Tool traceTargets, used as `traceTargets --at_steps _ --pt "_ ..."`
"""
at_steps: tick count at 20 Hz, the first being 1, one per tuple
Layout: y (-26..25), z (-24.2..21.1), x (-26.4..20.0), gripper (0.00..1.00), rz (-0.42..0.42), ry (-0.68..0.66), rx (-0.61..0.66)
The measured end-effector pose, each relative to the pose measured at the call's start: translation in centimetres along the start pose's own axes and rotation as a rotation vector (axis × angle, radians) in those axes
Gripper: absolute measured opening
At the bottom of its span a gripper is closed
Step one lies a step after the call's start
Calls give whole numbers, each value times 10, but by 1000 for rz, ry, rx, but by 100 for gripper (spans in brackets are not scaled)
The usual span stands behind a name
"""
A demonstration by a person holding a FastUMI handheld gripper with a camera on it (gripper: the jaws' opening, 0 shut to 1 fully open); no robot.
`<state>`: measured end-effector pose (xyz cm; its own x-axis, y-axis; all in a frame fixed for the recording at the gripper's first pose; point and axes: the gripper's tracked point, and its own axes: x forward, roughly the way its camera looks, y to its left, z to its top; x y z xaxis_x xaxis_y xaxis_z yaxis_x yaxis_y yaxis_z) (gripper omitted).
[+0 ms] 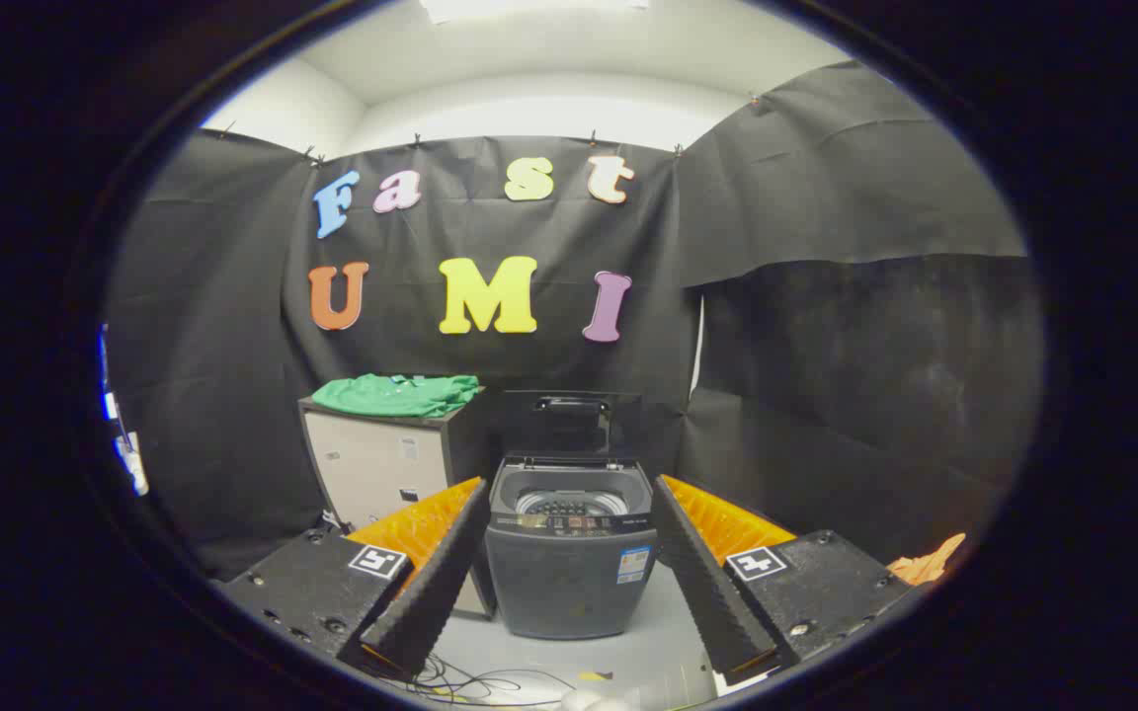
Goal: Put the clothes into the washing machine and then close the washing machine lid.
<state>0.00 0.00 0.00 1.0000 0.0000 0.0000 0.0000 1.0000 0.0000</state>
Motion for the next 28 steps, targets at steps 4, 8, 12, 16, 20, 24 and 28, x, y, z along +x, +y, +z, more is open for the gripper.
traceTargets --at_steps 4,8,12,16,20,24,28 --pt "4 -4 -2 100 -3 20 10" --pt "7 -5 -1 100 0 27 9" --pt "11 -3 4 100 3 26 4" --pt "17 -1 16 100 4 35 15" --pt "21 14 36 100 2 19 1" --pt "30 36 69 100 7 5 -1" --pt "44 67 112 100 12 -27 -22"
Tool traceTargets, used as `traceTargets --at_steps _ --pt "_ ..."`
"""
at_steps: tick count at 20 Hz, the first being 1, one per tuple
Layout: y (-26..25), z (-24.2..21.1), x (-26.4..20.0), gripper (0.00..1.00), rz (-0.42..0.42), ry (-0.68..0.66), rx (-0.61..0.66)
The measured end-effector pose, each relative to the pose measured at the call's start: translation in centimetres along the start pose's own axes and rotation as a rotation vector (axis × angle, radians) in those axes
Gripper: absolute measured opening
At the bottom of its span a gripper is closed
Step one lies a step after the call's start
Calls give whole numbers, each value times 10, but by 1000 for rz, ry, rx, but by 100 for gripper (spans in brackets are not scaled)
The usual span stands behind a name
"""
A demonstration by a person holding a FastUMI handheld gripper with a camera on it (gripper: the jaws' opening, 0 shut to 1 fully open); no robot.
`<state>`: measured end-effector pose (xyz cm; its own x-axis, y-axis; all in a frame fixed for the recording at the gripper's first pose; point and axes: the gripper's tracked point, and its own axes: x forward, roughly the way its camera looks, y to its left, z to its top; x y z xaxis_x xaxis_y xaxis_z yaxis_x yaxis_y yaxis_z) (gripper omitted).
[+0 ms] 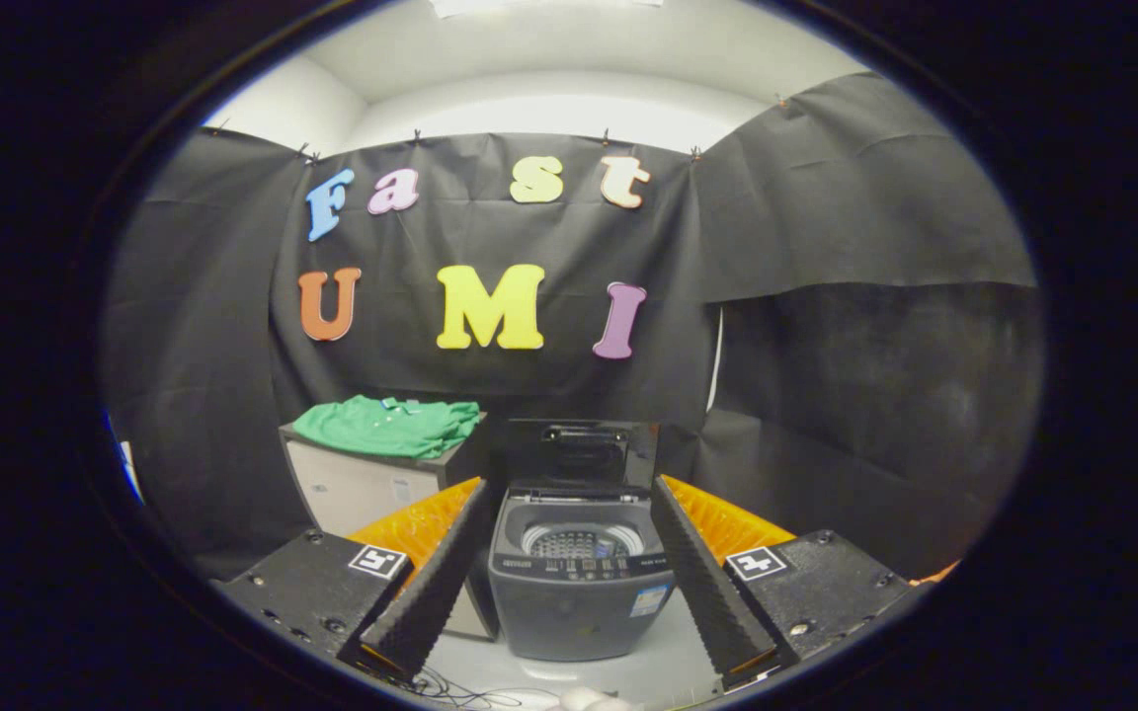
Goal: Put the clothes into the washing machine and then close the washing machine lid.
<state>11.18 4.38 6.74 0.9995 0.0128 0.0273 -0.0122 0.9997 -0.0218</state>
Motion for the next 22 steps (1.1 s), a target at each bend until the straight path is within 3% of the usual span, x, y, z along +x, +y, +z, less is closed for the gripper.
traceTargets --at_steps 12,19,22 --pt "84 98 205 100 94 -44 90" --pt "188 131 307 100 214 4 126" --pt "242 120 337 100 262 70 131"
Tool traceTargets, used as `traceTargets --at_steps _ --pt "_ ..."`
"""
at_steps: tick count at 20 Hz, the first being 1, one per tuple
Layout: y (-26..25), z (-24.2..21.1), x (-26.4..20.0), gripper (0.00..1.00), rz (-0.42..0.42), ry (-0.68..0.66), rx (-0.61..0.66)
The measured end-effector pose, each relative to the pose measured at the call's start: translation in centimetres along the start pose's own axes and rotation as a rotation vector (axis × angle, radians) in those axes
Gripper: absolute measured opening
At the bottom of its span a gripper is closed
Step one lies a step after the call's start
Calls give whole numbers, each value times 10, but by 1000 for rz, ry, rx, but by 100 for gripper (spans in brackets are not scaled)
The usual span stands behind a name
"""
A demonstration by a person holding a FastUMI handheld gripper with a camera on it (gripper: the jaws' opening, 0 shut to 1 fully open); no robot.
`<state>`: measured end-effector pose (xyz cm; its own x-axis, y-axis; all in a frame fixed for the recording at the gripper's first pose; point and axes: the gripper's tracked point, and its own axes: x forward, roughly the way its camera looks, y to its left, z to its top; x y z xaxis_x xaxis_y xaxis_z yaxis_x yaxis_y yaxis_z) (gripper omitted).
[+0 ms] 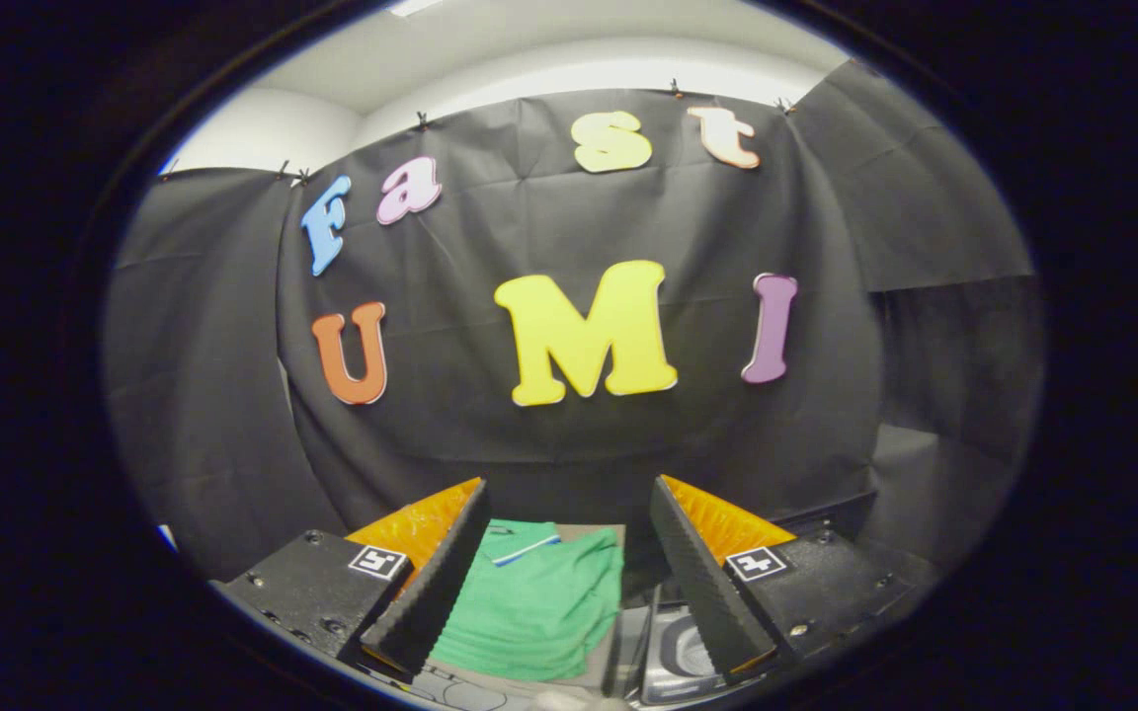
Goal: Put the clothes into the washing machine and then close the washing machine lid.
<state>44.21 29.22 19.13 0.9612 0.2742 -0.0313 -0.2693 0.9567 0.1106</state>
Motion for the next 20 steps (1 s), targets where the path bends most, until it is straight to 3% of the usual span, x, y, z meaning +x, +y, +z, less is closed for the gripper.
traceTargets --at_steps 5,9,17,20 --pt "67 -51 60 100 55 145 -17" --pt "99 -95 91 100 46 233 -36" --pt "99 -193 133 100 -61 467 -70" --pt "98 -192 131 100 -73 429 -106"
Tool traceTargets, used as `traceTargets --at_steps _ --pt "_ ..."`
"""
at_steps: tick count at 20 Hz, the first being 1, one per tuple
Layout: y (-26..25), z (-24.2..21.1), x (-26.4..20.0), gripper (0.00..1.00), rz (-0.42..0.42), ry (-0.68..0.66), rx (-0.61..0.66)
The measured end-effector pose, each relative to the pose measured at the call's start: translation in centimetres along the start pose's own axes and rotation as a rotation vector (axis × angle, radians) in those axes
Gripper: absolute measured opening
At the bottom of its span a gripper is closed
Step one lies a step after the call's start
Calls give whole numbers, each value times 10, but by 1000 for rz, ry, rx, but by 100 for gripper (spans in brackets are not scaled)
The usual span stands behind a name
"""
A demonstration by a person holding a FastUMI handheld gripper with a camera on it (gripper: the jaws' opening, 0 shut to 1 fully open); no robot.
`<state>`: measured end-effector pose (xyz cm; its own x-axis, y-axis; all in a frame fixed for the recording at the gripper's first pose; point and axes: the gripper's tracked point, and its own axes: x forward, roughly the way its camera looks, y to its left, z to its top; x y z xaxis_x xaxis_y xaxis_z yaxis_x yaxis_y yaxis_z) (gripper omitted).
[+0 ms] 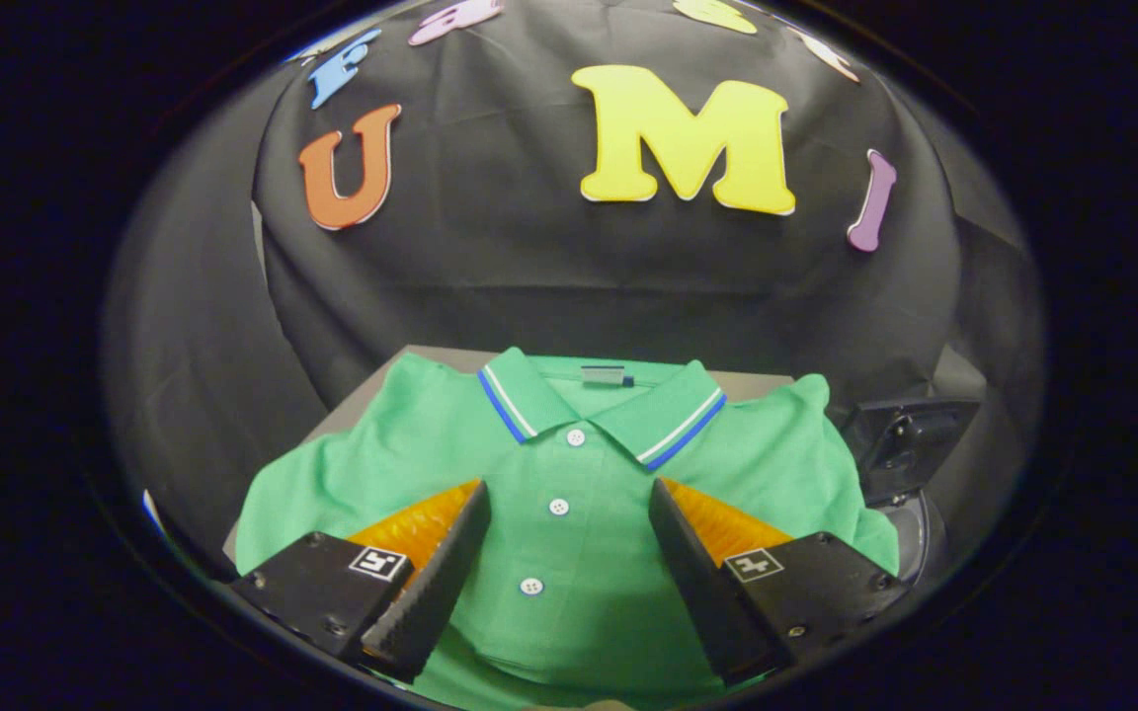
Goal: Put the clothes into the washing machine and then close the washing machine lid.
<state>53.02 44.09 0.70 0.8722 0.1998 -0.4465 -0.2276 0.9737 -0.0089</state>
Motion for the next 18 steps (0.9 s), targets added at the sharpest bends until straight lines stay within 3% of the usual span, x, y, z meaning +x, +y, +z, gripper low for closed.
traceTargets --at_steps 11,15,16,18 --pt "5 -3 3 99 -1 42 -11" --pt "7 -3 2 86 9 46 -17" --pt "6 -5 3 73 11 50 -17" --pt "4 -5 3 36 29 58 -1"
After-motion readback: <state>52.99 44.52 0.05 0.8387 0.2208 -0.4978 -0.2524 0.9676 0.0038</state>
